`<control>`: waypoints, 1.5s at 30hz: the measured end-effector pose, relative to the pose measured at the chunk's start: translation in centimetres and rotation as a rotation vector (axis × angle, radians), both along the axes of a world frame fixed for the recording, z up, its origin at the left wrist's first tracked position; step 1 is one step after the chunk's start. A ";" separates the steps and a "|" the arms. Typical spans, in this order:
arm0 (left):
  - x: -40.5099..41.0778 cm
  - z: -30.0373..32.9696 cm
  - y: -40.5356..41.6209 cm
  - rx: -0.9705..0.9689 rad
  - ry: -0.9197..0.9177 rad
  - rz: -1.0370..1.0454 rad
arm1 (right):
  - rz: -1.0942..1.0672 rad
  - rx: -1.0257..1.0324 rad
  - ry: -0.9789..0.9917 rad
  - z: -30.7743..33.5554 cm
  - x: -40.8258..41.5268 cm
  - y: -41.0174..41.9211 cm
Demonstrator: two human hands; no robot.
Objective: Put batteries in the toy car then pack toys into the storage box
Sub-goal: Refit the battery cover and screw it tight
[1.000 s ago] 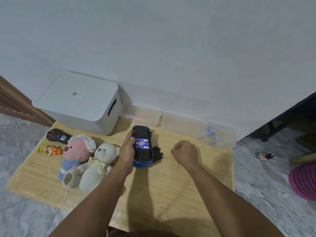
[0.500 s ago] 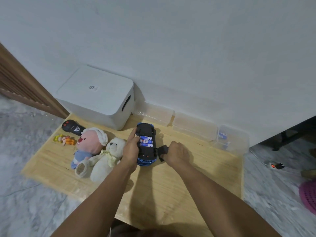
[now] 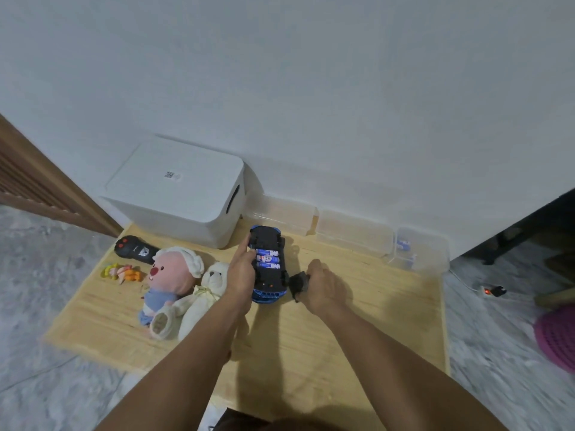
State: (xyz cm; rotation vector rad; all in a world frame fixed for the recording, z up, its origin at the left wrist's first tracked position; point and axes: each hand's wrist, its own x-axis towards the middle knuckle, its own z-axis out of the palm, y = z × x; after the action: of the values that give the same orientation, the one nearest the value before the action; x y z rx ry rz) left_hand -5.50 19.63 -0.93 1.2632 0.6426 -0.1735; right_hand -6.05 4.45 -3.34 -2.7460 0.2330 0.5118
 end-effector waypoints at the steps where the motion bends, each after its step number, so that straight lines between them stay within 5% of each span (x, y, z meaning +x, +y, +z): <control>1: 0.0 0.2 0.2 -0.004 -0.003 -0.001 | -0.013 0.042 -0.009 0.1 0.0 0.2; 7: 0.1 0.6 1.3 -0.022 -0.005 -0.069 | -0.350 0.576 -0.255 3.3 2.1 0.0; 10: 0.4 1.1 1.2 -0.048 -0.013 -0.098 | -0.299 0.752 -0.313 5.5 3.2 0.1; 17: 1.3 2.3 -0.2 -0.147 -0.081 -0.223 | -0.099 0.735 -0.266 6.5 3.9 0.5; 45: 3.5 2.0 -1.9 -0.070 -0.106 -0.316 | -0.105 0.609 -0.275 5.5 5.0 -1.1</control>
State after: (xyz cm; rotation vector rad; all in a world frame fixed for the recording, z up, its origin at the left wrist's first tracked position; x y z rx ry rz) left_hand -2.02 17.74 1.05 1.2914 0.3400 -0.3844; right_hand -1.08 3.37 2.13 -2.1601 0.1237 0.1355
